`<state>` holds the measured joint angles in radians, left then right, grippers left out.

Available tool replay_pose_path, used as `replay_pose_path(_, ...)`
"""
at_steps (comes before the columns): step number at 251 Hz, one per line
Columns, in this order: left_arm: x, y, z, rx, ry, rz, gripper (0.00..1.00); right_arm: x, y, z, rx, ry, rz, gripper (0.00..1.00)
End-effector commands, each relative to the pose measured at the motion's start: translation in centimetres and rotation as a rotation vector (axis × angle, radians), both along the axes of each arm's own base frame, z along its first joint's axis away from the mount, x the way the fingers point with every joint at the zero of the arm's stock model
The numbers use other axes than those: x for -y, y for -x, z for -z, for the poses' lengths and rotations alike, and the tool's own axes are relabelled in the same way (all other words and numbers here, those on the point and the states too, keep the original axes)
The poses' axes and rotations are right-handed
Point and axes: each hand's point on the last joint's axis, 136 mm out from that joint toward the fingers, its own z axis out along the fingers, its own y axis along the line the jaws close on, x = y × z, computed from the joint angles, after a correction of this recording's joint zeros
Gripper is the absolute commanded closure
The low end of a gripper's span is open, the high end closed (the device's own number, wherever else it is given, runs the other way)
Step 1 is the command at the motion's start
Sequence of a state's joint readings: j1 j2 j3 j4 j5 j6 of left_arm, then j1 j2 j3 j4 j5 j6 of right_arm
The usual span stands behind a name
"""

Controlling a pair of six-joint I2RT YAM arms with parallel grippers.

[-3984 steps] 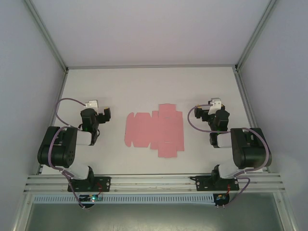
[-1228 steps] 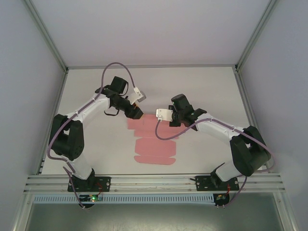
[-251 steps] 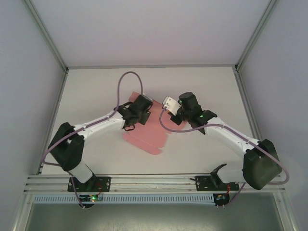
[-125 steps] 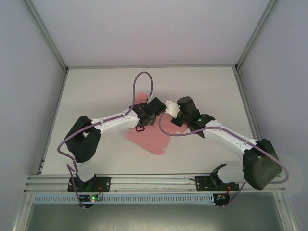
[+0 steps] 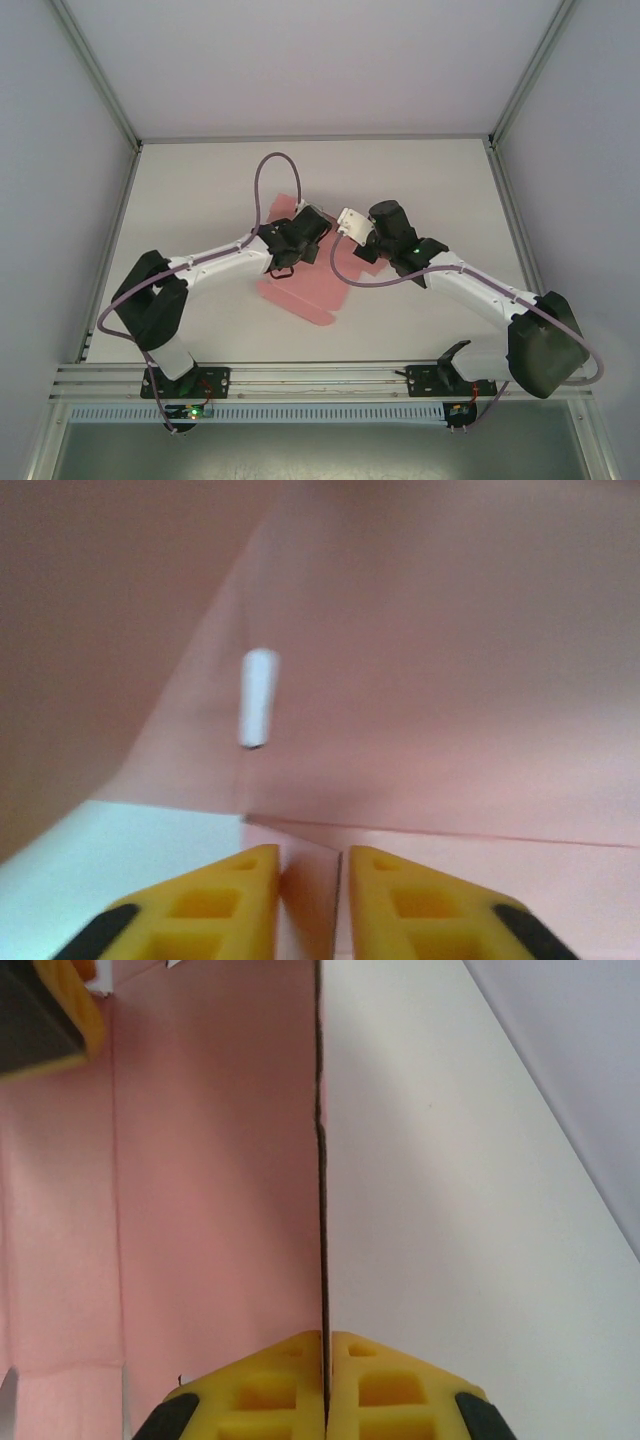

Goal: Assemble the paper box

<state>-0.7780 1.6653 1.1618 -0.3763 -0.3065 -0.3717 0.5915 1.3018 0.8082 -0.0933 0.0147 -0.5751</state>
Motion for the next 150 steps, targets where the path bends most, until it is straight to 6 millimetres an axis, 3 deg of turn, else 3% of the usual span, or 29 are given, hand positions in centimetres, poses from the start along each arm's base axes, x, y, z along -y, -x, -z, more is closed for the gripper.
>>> replay_pose_path(1, 1.5, -0.6, -3.1, 0.044, 0.187, 0.006, 0.70, -1.5, 0.4, -1.4, 0.026, -0.083, -0.057, 1.00)
replay_pose_path(19, 0.8, -0.7, -3.6, 0.012, 0.251, -0.013, 0.63, -1.5, 0.3, -0.9, 0.019, -0.074, -0.060, 1.00)
replay_pose_path(56, -1.0, -0.7, -5.0, 0.025, 0.325, -0.021, 0.31, -1.5, 0.1, -0.2, 0.027, -0.047, -0.072, 1.00)
replay_pose_path(100, -5.2, -0.6, -6.7, 0.041, 0.417, -0.107, 0.01, -1.5, -0.2, -0.2, 0.051, -0.020, -0.093, 1.00)
replay_pose_path(150, -13.0, -1.3, -7.6, 0.087, 0.413, -0.335, 0.00, -1.6, -0.3, 0.1, 0.070, 0.032, -0.142, 1.00)
